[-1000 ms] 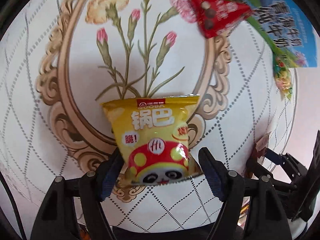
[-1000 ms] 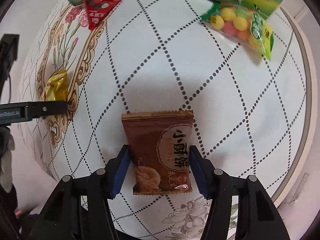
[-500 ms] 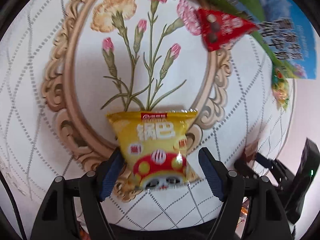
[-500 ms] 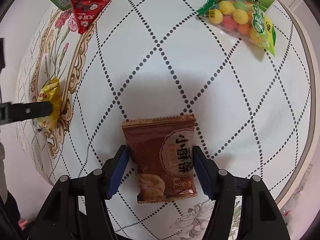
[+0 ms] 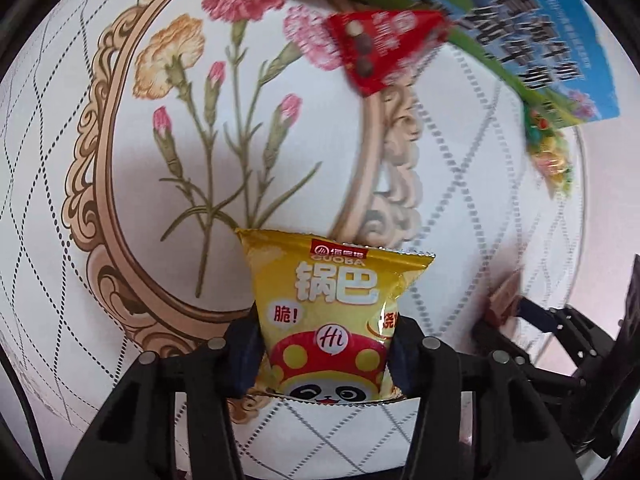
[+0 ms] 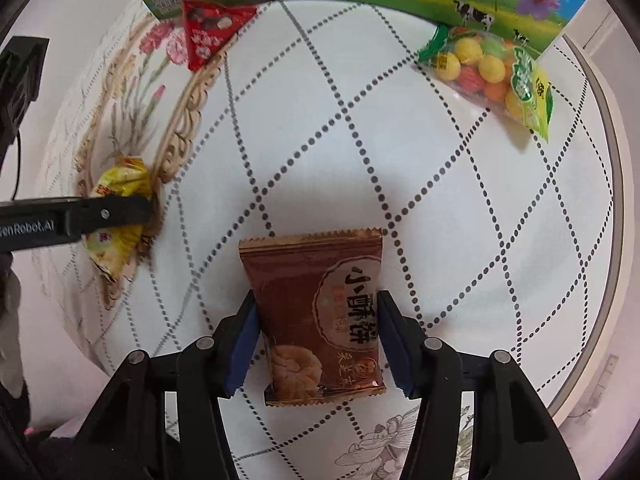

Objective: Organize snacks
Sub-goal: 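Carry both packets into the box and open both grippers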

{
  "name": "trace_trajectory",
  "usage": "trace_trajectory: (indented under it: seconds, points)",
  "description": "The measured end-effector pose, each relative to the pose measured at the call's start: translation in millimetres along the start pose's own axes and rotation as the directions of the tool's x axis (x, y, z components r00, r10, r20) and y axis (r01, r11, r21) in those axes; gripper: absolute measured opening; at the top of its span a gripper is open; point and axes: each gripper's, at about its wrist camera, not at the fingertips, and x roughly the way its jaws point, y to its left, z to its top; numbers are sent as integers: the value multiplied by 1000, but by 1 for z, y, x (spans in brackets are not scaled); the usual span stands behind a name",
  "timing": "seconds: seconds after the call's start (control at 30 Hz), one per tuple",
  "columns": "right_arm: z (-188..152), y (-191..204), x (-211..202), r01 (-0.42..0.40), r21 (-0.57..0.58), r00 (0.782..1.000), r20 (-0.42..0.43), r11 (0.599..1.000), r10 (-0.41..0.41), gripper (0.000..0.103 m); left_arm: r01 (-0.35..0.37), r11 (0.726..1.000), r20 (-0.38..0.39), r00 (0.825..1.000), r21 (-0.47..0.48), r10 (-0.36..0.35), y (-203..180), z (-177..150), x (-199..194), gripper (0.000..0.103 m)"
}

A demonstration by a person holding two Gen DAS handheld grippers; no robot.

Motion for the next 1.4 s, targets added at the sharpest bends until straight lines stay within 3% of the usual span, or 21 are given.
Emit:
trace_trajectory:
  seconds: [0.27, 0.5, 0.53, 0.63, 0.8, 1.03, 1.27, 1.33, 1.37, 1.4]
  points:
    - [9, -7, -51, -99, 31, 990, 106, 995, 95, 59, 109, 990, 82, 990, 94, -117, -68, 8, -74, 48]
    - [47, -35, -132, -185, 65, 949, 271, 981, 161, 59, 226, 953, 160, 952, 200, -260, -109, 77, -144, 48]
    - [56, -37, -142, -193, 71, 943, 290, 979, 165, 59, 226, 951, 169, 950, 211, -263, -93, 82, -152, 48]
    - [91, -50, -170, -193, 72, 923, 352, 979, 156, 59, 162, 957, 204, 956, 239, -213, -102, 118, -163, 48]
    - [173, -72, -184, -137, 73, 919, 381, 988, 99, 59, 21, 974, 217, 974, 225, -71, -91, 175, -157, 48]
    - [295, -89, -156, -37, 69, 956, 292, 997, 15, 59, -163, 971, 178, 975, 175, 132, -65, 241, -120, 48]
    - [367, -96, -115, 10, 90, 978, 206, 996, -28, 60, -229, 970, 172, 962, 84, 212, -40, 277, -85, 52]
    - [380, -98, -101, 24, 103, 986, 161, 994, -41, 70, -225, 974, 173, 961, 39, 215, -31, 285, -79, 68]
    - [382, -99, -96, 33, 110, 989, 143, 993, -49, 88, -210, 977, 180, 963, 33, 201, -28, 289, -76, 85]
    - [380, -99, -93, 50, 117, 989, 133, 992, -66, 98, -194, 981, 176, 967, 23, 187, -26, 291, -74, 88]
